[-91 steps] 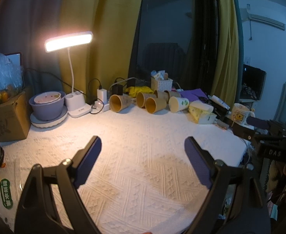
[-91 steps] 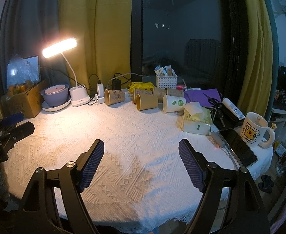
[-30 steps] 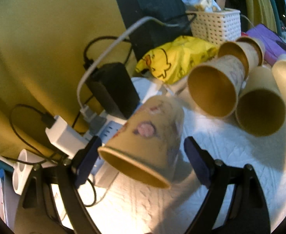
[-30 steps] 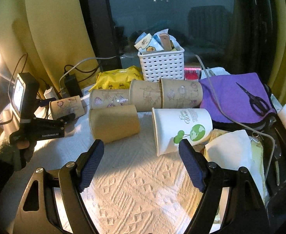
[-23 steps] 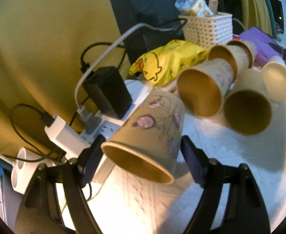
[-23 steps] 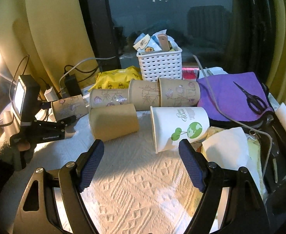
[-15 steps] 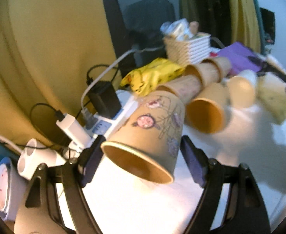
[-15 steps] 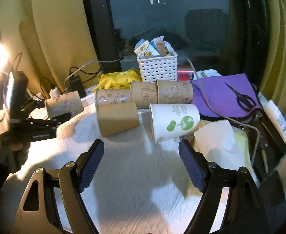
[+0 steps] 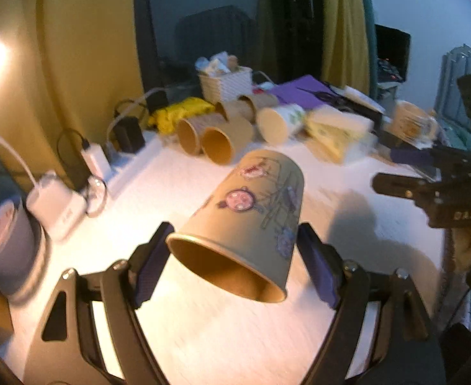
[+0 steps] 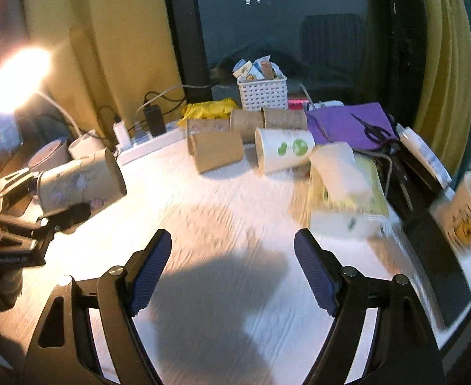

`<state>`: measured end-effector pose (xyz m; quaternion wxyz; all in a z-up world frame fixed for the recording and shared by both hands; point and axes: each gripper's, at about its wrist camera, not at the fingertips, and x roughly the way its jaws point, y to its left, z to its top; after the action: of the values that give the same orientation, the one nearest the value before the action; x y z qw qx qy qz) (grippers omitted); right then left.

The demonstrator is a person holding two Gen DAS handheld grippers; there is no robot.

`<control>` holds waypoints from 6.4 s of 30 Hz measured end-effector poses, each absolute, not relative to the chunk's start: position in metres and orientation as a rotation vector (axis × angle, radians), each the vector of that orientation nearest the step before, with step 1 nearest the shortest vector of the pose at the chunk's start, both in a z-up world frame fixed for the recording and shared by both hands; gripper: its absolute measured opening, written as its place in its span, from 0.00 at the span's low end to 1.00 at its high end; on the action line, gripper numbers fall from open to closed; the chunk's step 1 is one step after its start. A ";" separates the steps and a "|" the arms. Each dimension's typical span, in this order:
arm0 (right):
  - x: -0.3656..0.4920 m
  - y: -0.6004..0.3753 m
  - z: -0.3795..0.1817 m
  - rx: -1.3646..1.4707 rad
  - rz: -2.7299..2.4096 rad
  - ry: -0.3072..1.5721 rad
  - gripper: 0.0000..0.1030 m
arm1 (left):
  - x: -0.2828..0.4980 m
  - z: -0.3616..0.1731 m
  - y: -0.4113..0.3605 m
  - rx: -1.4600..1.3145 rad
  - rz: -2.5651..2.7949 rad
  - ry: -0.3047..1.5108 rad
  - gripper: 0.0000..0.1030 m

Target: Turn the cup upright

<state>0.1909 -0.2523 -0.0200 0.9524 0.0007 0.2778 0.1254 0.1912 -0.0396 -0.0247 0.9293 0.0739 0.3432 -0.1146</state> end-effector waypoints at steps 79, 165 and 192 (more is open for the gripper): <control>0.123 -0.033 -0.088 -0.692 0.819 1.054 0.68 | 0.040 -0.082 0.089 -0.213 -0.052 0.793 0.91; -0.034 -0.212 0.034 -0.163 0.334 0.233 0.76 | -0.049 0.077 -0.034 -0.001 -0.074 0.299 0.91; -0.070 -0.226 0.079 -0.142 0.278 0.096 0.76 | -0.067 0.102 -0.033 -0.028 -0.049 0.176 0.91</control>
<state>-0.0703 -0.2257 0.0788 0.9867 -0.0707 0.0478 0.1382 -0.0665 -0.0332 0.1021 0.9957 -0.0139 0.0881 -0.0242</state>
